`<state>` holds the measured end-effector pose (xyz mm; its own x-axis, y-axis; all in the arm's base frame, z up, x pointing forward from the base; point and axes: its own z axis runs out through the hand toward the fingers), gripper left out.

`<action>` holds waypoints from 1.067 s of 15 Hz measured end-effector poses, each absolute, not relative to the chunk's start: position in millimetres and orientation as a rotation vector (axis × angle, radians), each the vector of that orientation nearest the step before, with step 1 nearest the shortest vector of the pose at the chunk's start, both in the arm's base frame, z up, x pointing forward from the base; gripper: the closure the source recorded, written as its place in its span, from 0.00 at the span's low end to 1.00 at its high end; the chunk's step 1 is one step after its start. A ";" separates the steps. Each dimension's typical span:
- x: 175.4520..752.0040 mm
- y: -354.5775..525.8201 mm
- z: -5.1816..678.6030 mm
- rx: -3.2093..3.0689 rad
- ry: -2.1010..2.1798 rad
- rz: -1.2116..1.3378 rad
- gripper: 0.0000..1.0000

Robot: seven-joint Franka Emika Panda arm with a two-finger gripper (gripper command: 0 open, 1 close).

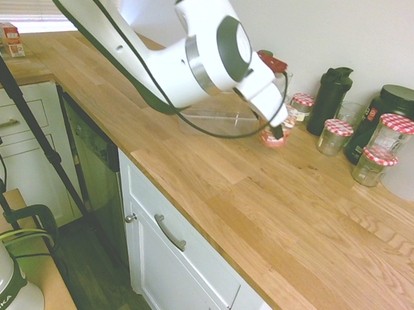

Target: Put the cereal into the container

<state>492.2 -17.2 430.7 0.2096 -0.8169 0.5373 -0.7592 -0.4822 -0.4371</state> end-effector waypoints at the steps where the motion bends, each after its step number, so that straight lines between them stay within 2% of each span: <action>1: 490.6 10.1 431.7 -2.400 1.541 -1.148 1.00; 10: 490.7 163.7 414.4 -2.552 1.351 -1.221 1.00; 16: 537.3 205.0 383.1 -2.652 1.231 -1.059 1.00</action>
